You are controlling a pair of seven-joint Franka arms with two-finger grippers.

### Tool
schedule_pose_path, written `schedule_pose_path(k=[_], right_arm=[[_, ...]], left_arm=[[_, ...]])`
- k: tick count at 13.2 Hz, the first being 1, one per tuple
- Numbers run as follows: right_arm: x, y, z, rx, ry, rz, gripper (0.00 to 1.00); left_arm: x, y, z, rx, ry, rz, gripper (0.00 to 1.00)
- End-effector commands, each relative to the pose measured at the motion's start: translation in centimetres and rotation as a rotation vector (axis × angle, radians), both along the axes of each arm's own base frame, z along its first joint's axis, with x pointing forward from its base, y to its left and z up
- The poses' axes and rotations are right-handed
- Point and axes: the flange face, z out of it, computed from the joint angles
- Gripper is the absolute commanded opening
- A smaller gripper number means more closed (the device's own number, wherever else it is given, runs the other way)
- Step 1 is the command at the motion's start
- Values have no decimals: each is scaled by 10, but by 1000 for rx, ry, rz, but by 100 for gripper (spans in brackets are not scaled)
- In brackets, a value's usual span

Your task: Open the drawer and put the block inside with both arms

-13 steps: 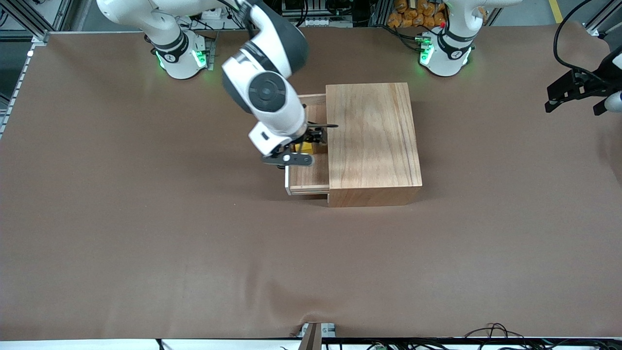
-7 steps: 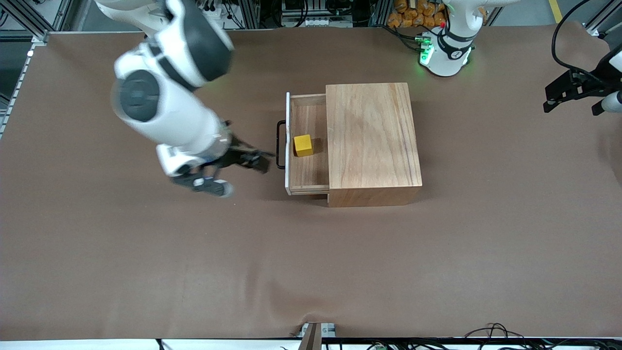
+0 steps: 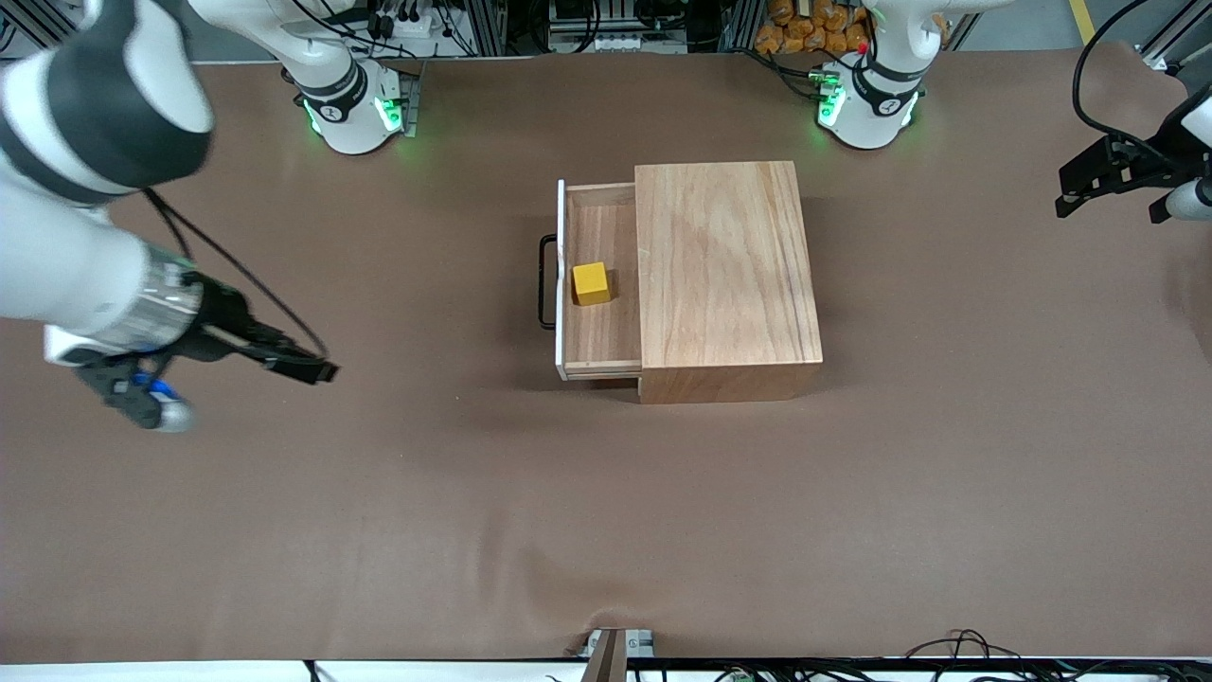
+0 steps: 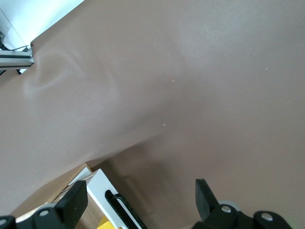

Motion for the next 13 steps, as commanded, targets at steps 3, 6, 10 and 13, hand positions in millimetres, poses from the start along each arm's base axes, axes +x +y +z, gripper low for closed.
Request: schedule_pose_path(k=[3, 6, 10, 13], right_arm=[[-36, -33, 63, -210, -96, 96, 100], [-76, -50, 81, -277, -114, 184, 100], [-126, -89, 91, -293, -105, 225, 100], [-131, -110, 84, -283, -102, 264, 100]], left_arm=[[-10, -21, 4, -51, 26, -1, 100], [-12, -31, 0, -31, 35, 35, 100], [-15, -32, -3, 14, 31, 114, 100], [-16, -34, -7, 58, 19, 116, 100]])
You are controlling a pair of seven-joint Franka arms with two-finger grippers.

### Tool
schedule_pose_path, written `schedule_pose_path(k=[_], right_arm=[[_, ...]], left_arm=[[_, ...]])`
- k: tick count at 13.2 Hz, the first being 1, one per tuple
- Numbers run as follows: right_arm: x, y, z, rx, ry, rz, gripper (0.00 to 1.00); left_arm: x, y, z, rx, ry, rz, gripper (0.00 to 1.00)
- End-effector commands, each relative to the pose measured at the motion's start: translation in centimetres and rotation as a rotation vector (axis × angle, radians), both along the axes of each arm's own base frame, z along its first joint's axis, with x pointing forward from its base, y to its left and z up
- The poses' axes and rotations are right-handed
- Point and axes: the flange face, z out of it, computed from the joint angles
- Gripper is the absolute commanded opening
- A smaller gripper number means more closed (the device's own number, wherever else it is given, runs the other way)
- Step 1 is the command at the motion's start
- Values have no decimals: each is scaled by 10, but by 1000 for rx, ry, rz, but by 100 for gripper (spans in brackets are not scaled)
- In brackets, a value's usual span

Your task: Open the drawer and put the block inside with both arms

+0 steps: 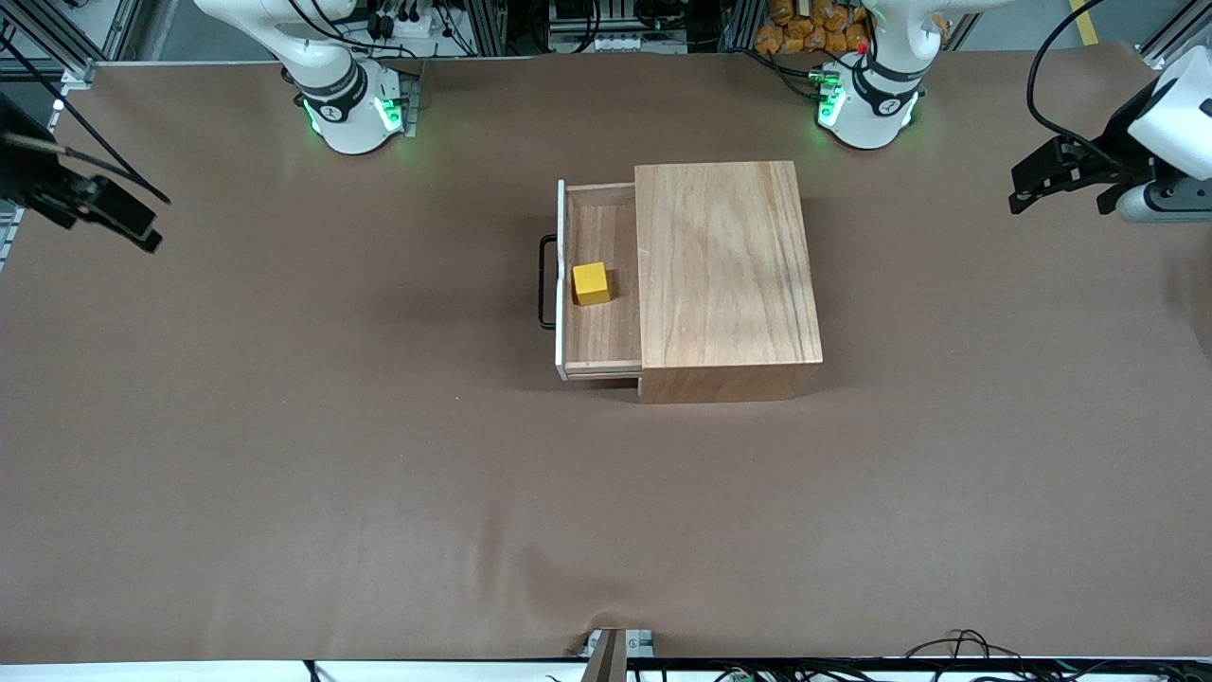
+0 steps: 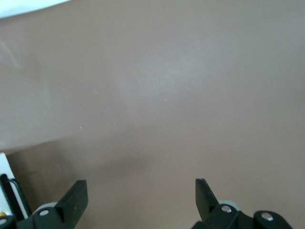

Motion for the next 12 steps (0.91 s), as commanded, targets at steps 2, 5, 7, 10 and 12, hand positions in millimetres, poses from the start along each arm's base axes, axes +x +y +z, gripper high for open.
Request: schedule_pose_path(k=[2, 5, 7, 10, 12], right_arm=[[-6, -5, -10, 18, -4, 37, 100], [-3, -17, -4, 20, -15, 106, 100], [-3, -20, -5, 20, -12, 130, 100], [-3, -16, -5, 19, -13, 140, 100], [-2, -14, -6, 19, -14, 145, 100]], left_arm=[[-18, -8, 0, 59, -41, 0, 100], [-21, -10, 2, 49, -46, -3, 100], [-21, -11, 3, 45, -47, -3, 100], [-19, -9, 6, 43, -51, -13, 100], [-17, -8, 9, 39, -54, -13, 100]])
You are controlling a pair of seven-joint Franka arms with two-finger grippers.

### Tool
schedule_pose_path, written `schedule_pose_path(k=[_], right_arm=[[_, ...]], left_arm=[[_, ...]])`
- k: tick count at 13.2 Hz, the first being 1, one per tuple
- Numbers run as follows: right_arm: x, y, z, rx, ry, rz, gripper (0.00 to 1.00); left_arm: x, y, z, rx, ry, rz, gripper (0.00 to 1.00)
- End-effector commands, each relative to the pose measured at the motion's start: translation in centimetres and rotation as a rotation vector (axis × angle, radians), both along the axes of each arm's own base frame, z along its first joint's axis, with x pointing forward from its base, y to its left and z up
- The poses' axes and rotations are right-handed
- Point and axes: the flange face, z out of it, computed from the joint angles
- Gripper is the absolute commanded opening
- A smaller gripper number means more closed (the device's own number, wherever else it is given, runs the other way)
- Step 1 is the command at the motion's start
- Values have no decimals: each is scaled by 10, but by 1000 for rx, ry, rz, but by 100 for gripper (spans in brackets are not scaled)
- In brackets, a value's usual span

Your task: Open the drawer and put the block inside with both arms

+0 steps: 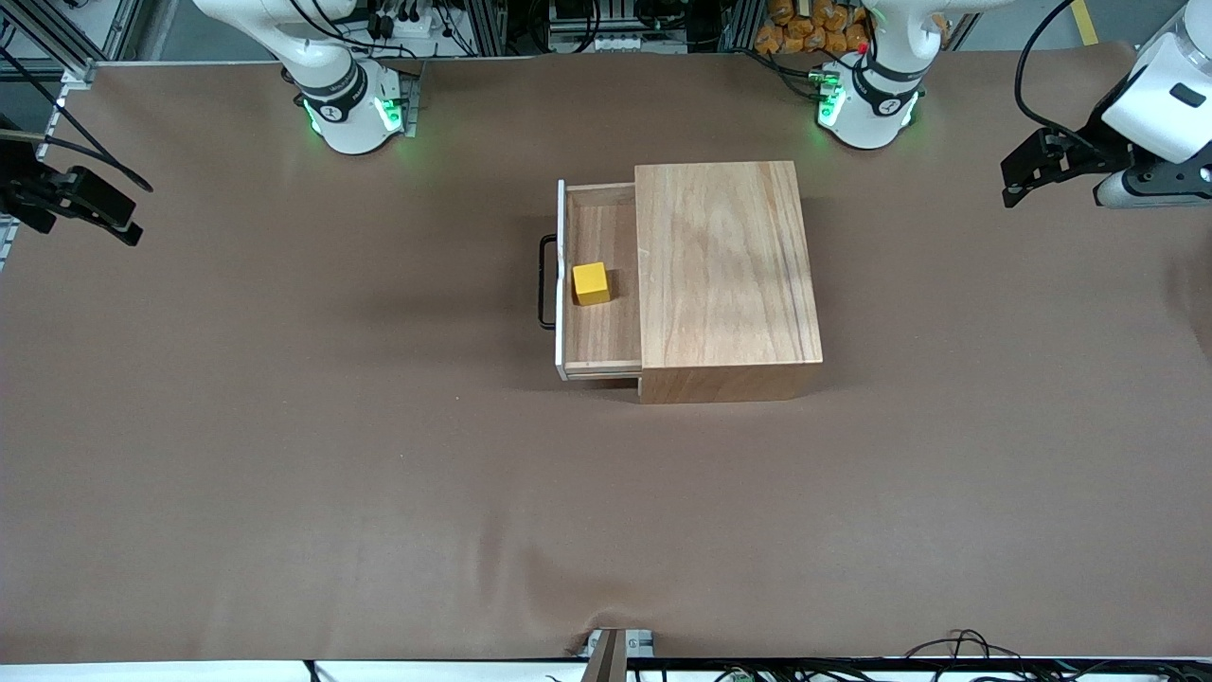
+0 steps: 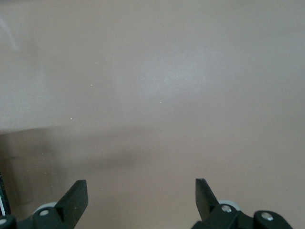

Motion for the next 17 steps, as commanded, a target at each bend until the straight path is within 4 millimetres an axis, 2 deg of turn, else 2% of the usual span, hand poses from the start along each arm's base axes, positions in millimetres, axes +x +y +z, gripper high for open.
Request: schedule_pose_path(k=[1, 4, 8, 17], right_arm=[[-3, 6, 3, 29, -9, 27, 100], [-4, 9, 2, 55, 1, 143, 100], [-6, 10, 1, 54, 16, 154, 100], [-6, 9, 1, 47, 20, 153, 100]], left_arm=[[-4, 4, 7, 6, -17, -1, 100], [-1, 7, 12, -11, -24, 4, 100], [2, 20, 14, -51, -24, 38, 100], [1, 19, 13, -50, -11, 39, 100]])
